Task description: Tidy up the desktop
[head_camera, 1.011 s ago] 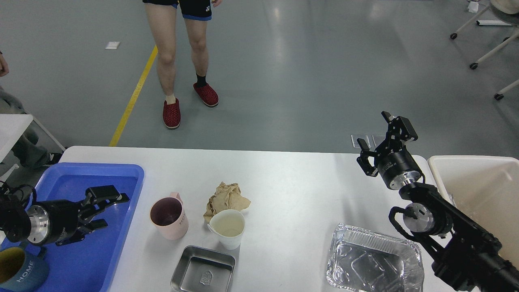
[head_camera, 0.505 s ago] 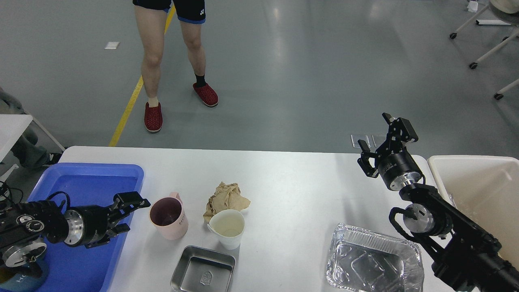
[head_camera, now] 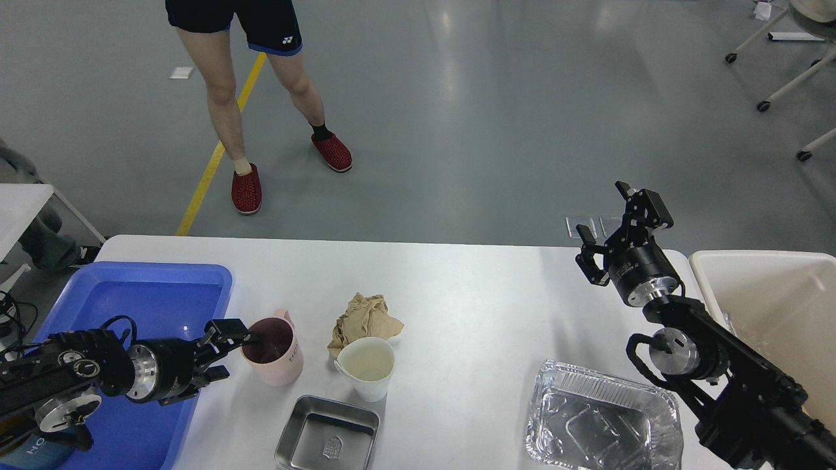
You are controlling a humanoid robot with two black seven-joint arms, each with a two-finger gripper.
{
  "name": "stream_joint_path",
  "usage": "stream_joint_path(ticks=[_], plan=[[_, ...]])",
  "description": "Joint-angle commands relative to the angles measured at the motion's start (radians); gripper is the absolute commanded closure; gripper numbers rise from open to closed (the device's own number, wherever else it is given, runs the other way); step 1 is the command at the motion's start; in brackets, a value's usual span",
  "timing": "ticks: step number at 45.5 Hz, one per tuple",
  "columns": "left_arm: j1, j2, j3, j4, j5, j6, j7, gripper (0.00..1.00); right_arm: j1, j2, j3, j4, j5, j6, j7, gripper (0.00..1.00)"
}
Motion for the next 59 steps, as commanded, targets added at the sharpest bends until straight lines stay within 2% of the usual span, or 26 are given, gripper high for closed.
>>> stream_joint_path(ticks=[1,5,12,24,43,59], plan=[[0.002,-0.029,0.002,0.007,-0.002,0.006,0.000,0.29,0.001,0.000,0.000,0.000,0.000,0.000,0.000,0.00],[0.001,-0.041,0.002,0.007,-0.003,0.006,0.000,0.43,0.001,0.001,0.000,0.001,0.000,0.000,0.000,0.00],[0.001,-0.040,0.002,0.004,-0.006,0.005,0.001,0.61,-0.002,0.001,-0.002,0.004,0.000,0.000,0.000,0.00],[0.001,-0.037,0.002,0.006,-0.008,0.006,0.000,0.70,-0.010,0.001,-0.002,0.003,0.000,0.000,0.000,0.00],[0.006,0.015,-0.009,-0.006,-0.011,-0.009,0.001,0.98,-0.011,0.003,-0.002,0.003,0.000,0.000,0.000,0.00],[-0.001,0.089,-0.018,-0.051,-0.008,-0.040,-0.008,1.00,-0.010,0.003,-0.002,0.001,0.000,0.000,0.000,0.00]])
